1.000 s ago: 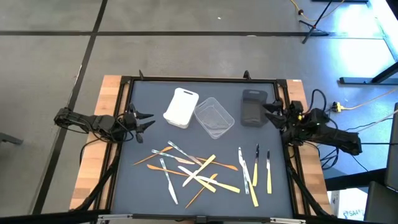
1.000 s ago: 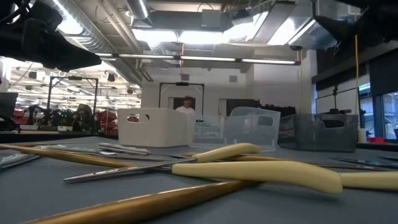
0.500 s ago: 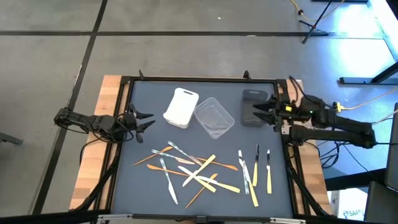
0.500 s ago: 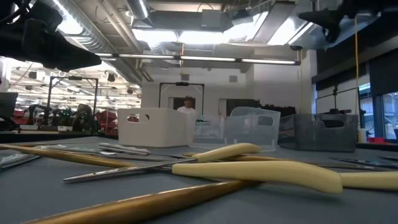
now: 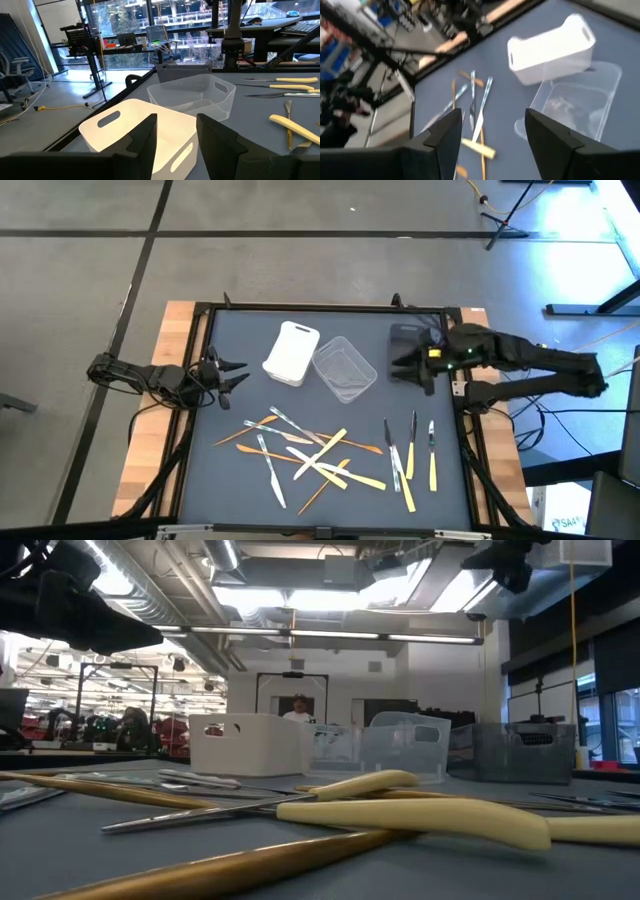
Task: Sort silverware by color (type)
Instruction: Put the yellow knife into the black bin
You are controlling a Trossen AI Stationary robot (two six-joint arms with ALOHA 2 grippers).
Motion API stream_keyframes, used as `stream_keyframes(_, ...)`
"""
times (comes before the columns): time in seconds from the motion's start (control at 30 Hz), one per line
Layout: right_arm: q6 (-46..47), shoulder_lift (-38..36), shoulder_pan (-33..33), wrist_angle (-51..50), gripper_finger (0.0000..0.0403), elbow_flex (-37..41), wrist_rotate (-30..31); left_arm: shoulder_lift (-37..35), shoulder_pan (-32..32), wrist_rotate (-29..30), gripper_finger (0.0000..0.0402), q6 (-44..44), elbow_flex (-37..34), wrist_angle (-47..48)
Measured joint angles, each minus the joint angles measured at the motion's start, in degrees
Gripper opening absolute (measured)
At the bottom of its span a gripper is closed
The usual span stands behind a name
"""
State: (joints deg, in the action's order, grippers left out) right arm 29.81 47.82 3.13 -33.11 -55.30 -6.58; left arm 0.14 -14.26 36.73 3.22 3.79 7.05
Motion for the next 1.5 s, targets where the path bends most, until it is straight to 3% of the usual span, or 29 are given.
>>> stream_keyframes(0.27,9.21,5.55,-14.86,-5.81,0.0204,-2.94,12.21,0.00,0.00,-0.57,0.0132,-0.04,0.00,-0.06)
stream_keyframes(0.53,24.25,10.46,-26.27,-11.59,0.0204,-2.94,21.09,0.00,0.00,-8.29,0.0132,-0.19,0.00,-0.26)
stream_keyframes(0.67,32.10,13.73,-30.16,-15.16,0.0204,-2.92,23.89,0.00,-0.02,-9.35,0.0132,-0.19,0.00,-0.38)
stream_keyframes(0.9,47.54,21.06,-35.31,-20.32,0.0204,-2.92,23.23,0.01,0.00,-9.40,0.0132,-0.10,0.00,-2.61)
stream_keyframes(1.07,56.37,26.66,-37.95,-20.95,0.0204,-2.92,19.26,0.01,-0.02,-9.39,0.0132,-0.08,0.00,-3.37)
stream_keyframes(1.33,66.01,35.25,-41.59,-21.04,0.0204,-2.89,10.03,0.02,0.00,-9.27,0.0132,-0.04,0.00,-3.32)
stream_keyframes(1.5,70.59,38.79,-44.00,-21.01,0.0204,-2.89,8.91,0.01,0.00,-9.26,0.0132,-0.04,0.00,-3.27)
